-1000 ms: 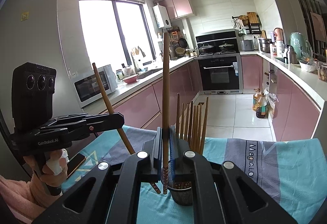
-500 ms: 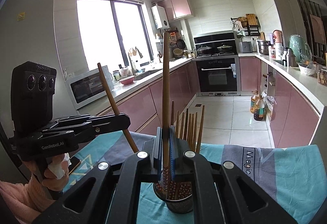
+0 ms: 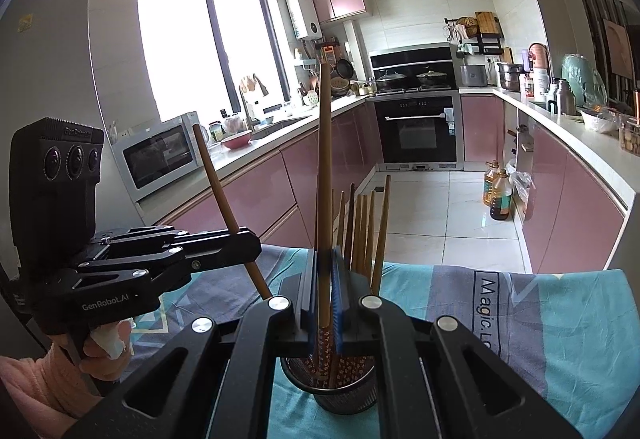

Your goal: Organize utensils

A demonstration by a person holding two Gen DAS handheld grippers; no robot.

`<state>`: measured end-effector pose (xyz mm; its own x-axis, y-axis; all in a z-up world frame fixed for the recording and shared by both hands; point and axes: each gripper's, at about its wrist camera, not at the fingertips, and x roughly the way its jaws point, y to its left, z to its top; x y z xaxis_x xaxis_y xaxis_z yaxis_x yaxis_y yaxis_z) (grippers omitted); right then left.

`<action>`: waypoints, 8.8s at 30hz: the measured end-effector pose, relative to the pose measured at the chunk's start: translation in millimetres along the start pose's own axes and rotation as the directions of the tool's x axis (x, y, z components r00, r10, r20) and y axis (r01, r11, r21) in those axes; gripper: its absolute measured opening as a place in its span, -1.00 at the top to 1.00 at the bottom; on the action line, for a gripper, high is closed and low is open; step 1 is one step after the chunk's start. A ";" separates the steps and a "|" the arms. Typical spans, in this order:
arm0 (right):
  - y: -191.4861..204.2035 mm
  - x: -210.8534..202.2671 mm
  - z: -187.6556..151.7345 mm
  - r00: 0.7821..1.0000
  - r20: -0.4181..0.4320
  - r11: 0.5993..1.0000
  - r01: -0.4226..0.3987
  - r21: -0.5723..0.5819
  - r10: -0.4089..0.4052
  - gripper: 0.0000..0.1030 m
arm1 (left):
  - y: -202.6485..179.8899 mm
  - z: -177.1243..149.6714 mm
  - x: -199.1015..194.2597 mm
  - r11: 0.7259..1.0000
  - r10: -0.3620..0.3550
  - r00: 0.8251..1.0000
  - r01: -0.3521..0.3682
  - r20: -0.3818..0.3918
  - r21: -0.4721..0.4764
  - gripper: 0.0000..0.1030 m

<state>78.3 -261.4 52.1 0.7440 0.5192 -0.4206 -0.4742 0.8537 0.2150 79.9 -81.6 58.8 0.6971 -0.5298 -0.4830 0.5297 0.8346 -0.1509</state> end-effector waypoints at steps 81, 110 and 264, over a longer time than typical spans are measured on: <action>-12.7 57.0 -23.5 0.985 -0.168 0.998 0.037 0.051 -0.028 0.86 | 37.0 4.4 92.7 0.995 0.075 0.984 -0.084 -0.164 -0.051 0.78; 33.7 10.0 -60.7 0.986 0.069 0.986 0.159 -0.054 -0.155 -0.87 | 57.8 -61.4 -33.2 0.904 0.422 0.896 -0.405 0.140 -0.134 -0.89; 78.6 -35.1 -75.8 0.904 0.299 0.944 0.328 -0.029 -0.305 -0.87 | 18.4 -78.1 -104.8 0.862 0.505 0.805 -0.487 0.311 -0.140 -0.89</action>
<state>-20.8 -215.5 16.9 0.9582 0.2208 -0.1822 -0.2173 0.9753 0.0391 -21.1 1.1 39.3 0.9789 -0.0520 -0.1974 0.0499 0.9986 -0.0158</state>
